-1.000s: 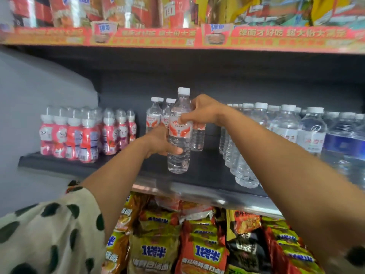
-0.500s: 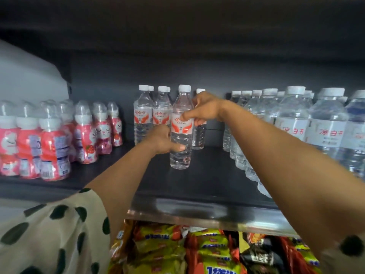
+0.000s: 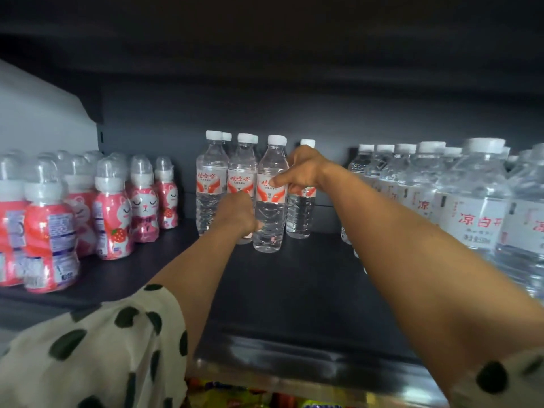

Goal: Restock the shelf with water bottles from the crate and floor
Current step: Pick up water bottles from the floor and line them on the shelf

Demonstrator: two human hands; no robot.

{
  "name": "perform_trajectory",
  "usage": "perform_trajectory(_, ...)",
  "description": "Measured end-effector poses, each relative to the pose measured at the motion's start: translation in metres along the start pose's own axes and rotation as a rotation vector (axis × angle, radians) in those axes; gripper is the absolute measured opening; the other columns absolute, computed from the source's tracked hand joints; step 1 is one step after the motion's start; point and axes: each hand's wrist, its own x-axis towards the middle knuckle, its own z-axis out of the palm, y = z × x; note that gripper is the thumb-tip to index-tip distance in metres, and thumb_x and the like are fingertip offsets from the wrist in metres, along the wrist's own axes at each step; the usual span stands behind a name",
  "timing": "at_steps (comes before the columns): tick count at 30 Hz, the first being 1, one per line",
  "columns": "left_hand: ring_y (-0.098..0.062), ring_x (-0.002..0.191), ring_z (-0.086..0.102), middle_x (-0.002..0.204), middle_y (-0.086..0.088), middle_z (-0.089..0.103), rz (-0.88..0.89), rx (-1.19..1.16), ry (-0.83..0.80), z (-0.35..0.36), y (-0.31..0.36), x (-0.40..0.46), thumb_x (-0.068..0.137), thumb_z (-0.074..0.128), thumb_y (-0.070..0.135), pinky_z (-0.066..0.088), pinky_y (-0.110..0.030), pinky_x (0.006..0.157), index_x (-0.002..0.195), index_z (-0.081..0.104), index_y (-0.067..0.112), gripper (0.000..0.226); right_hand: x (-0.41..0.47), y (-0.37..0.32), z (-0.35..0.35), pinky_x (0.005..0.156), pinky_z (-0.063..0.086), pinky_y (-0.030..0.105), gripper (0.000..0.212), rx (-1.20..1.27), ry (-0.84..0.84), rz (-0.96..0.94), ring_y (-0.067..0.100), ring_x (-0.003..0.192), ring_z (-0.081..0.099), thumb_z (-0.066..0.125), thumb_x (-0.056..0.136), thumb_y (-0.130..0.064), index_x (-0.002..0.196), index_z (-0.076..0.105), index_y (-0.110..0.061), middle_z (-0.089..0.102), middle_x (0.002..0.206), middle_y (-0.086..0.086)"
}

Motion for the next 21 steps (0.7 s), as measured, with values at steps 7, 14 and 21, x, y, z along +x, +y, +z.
perform_trajectory(7, -0.026, 0.089, 0.068, 0.092, -0.011, 0.07, -0.009, 0.037, 0.051, 0.011, -0.002, 0.017, 0.076, 0.08, 0.02, 0.055, -0.04, 0.085, 0.094, 0.067, 0.004, 0.027, 0.015, 0.004, 0.003, 0.073, 0.06, 0.033, 0.026, -0.043, 0.031, 0.013, 0.021, 0.074, 0.071, 0.082, 0.072, -0.017, 0.087, 0.064, -0.007, 0.071, 0.088, 0.009)
perform_trajectory(14, -0.027, 0.093, 0.065, 0.095, -0.011, 0.068, 0.017, 0.036, 0.09, 0.016, -0.002, 0.022, 0.077, 0.078, 0.016, 0.053, -0.036, 0.083, 0.092, 0.065, 0.004, 0.023, 0.018, 0.003, 0.002, 0.058, 0.055, 0.024, 0.027, -0.114, 0.022, 0.011, 0.015, 0.065, 0.066, 0.079, 0.076, -0.017, 0.093, 0.061, -0.007, 0.066, 0.083, 0.005)
perform_trajectory(21, -0.026, 0.092, 0.065, 0.092, -0.01, 0.066, 0.036, 0.054, 0.086, 0.015, -0.002, 0.021, 0.079, 0.077, 0.016, 0.051, -0.035, 0.077, 0.089, 0.062, 0.007, 0.021, 0.014, -0.005, 0.001, 0.073, 0.059, 0.033, 0.048, -0.139, -0.051, 0.039, 0.022, 0.078, 0.07, 0.084, 0.07, -0.02, 0.108, 0.06, -0.003, 0.068, 0.1, 0.008)
